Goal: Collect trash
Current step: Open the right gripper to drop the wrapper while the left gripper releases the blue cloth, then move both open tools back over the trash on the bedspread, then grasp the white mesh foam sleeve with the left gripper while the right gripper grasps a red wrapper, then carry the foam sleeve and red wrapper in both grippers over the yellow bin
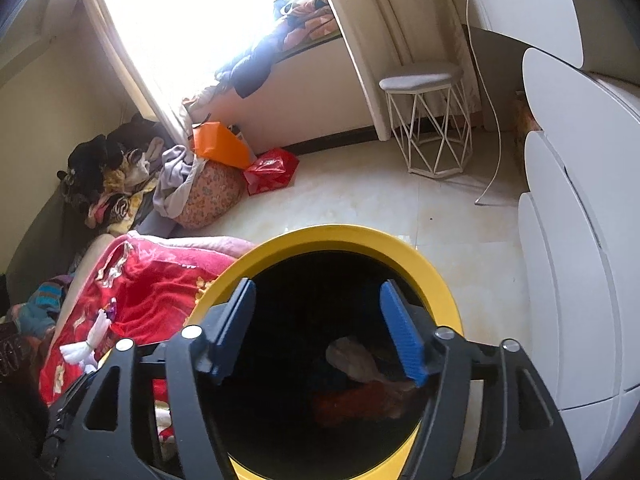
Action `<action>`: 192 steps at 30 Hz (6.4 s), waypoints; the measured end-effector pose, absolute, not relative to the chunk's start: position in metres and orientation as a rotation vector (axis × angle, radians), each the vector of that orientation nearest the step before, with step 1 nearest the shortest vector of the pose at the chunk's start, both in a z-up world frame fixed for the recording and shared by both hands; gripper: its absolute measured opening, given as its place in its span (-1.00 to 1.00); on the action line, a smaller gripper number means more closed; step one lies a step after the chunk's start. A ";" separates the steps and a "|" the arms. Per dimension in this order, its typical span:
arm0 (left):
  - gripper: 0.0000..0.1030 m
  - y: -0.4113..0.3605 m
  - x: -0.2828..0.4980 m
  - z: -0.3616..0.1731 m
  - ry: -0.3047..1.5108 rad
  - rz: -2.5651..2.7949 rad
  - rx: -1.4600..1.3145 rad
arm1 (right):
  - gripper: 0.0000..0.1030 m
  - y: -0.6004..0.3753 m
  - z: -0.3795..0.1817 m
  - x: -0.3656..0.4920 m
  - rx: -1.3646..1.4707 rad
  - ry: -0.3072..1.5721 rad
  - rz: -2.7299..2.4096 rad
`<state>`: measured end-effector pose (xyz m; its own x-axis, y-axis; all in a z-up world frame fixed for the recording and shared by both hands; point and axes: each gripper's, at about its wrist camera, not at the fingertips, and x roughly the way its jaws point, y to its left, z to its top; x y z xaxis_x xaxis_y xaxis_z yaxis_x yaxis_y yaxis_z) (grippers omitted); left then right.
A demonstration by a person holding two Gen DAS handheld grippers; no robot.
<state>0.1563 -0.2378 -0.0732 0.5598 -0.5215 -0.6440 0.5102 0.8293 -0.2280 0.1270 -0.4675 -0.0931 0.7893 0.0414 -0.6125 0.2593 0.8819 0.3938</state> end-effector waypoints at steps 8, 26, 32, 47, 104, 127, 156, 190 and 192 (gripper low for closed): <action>0.79 -0.212 0.143 -0.055 0.695 -0.536 -0.004 | 0.38 -0.451 -0.088 0.132 0.442 0.660 -0.107; 0.79 -0.131 0.130 -0.018 0.596 -0.376 -0.057 | 0.54 -0.367 -0.056 0.135 0.304 0.607 0.016; 0.79 -0.110 0.126 -0.009 0.573 -0.335 -0.071 | 0.56 -0.336 -0.047 0.130 0.243 0.577 0.076; 0.79 -0.062 0.120 0.002 0.539 -0.241 -0.082 | 0.56 -0.279 -0.041 0.122 0.189 0.574 0.165; 0.68 0.062 0.150 -0.043 0.612 -0.104 -0.170 | 0.56 -0.123 -0.122 0.123 -0.011 0.846 0.313; 0.00 0.053 0.193 -0.077 0.709 -0.117 -0.264 | -0.82 -0.119 -0.155 0.143 0.056 0.957 0.358; -0.73 0.041 0.169 -0.036 0.604 -0.132 -0.236 | -0.91 -0.163 -0.098 0.131 0.087 0.699 0.350; -0.80 -0.015 0.142 0.001 0.562 -0.257 -0.150 | -0.92 -0.243 -0.050 0.118 0.168 0.539 0.197; -0.80 -0.018 0.140 0.000 0.562 -0.264 -0.144 | -0.92 -0.247 -0.048 0.118 0.169 0.538 0.190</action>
